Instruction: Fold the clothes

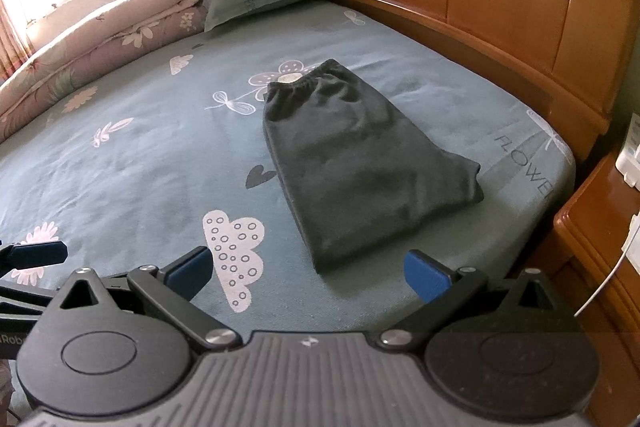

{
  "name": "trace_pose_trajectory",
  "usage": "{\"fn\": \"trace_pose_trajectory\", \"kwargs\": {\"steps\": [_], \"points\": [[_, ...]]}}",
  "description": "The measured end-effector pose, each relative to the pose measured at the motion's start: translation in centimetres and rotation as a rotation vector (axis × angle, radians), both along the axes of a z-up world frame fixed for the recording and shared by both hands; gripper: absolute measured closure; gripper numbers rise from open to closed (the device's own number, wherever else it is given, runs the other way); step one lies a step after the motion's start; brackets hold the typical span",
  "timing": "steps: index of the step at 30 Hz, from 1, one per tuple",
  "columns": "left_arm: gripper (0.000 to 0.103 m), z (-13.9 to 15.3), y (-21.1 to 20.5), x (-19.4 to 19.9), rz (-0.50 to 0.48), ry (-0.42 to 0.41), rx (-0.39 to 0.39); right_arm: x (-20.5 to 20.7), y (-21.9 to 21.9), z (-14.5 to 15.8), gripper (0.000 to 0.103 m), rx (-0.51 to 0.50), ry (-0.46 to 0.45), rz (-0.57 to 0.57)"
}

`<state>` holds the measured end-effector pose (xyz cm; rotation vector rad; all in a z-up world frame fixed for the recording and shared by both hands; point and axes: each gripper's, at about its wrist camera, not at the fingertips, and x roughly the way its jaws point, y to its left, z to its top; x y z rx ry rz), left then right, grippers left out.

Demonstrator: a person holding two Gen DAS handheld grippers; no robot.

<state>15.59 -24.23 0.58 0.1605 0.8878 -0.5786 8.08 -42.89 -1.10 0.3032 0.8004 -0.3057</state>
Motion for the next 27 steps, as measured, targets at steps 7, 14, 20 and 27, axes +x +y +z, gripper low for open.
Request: {"fn": "trace_pose_trajectory", "kwargs": {"steps": [7, 14, 20, 27], "points": [[0.001, -0.12, -0.04, 0.14, 0.000, 0.004, -0.003, 0.31, -0.02, 0.04, 0.000, 0.002, 0.005, 0.001], [0.001, -0.32, -0.10, 0.38, 0.000, 0.011, -0.003, 0.40, -0.10, -0.09, 0.000, 0.003, 0.010, -0.001], [0.001, -0.38, -0.22, 0.43, 0.001, 0.011, 0.001, 0.54, -0.24, -0.20, 0.000, 0.007, 0.014, 0.000], [0.001, -0.43, -0.23, 0.49, 0.000, 0.012, 0.002, 0.66, -0.48, -0.26, 0.000, 0.009, 0.015, 0.001]]}}
